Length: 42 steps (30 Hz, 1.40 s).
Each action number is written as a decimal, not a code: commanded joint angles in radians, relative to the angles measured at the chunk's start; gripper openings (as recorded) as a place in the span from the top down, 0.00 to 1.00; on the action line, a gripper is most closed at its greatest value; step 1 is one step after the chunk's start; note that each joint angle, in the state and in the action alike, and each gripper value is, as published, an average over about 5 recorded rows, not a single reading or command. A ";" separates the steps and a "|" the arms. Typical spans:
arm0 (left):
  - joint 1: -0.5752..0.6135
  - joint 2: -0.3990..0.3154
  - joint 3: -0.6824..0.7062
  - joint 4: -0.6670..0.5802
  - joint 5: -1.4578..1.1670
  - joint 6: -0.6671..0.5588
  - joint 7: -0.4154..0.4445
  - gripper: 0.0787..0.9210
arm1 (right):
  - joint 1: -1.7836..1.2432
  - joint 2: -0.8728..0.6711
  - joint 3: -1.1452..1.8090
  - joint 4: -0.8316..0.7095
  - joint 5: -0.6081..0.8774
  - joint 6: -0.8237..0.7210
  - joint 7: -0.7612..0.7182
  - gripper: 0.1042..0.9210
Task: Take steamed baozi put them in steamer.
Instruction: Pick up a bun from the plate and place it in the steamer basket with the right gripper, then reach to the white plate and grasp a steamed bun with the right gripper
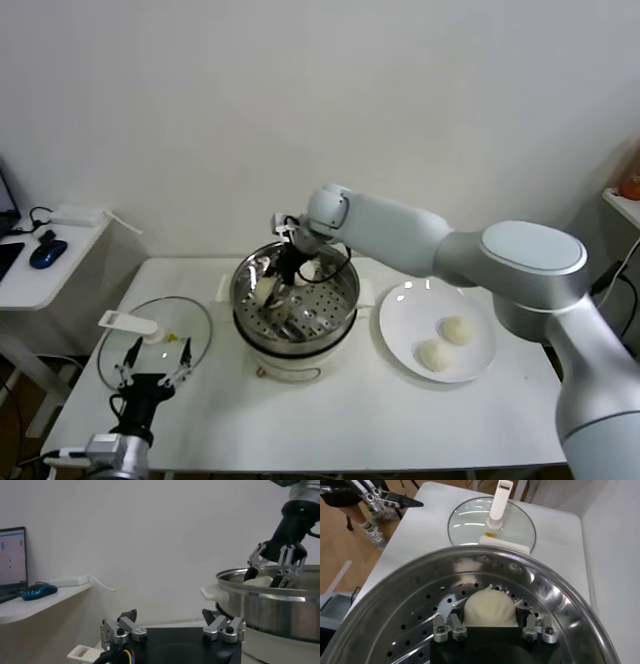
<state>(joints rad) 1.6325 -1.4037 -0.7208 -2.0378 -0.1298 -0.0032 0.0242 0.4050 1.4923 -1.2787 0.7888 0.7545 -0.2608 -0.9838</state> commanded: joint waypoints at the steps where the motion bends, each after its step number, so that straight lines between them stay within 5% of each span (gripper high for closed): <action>1: 0.000 -0.001 0.000 0.001 -0.003 0.001 0.000 0.12 | -0.012 0.019 0.005 -0.027 -0.011 0.002 -0.004 0.30; 6: 0.003 -0.003 -0.002 0.000 -0.003 0.000 -0.001 0.12 | -0.014 0.022 0.005 -0.034 -0.028 0.005 -0.014 0.29; 14: 0.003 -0.003 -0.004 0.000 -0.004 -0.001 -0.001 0.12 | -0.012 0.016 0.005 -0.029 -0.044 0.006 -0.029 0.13; 22: 0.002 -0.004 -0.004 -0.003 -0.003 0.000 -0.001 0.12 | 0.049 -0.033 -0.024 0.021 -0.026 0.011 -0.057 0.12; 42: -0.015 -0.004 0.014 -0.001 0.005 0.011 -0.003 0.12 | 0.447 -0.615 -0.230 0.517 -0.020 0.115 -0.168 0.12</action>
<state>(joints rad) 1.6197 -1.4082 -0.7099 -2.0404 -0.1262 0.0070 0.0216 0.6862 1.1214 -1.4166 1.1179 0.7488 -0.1950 -1.1044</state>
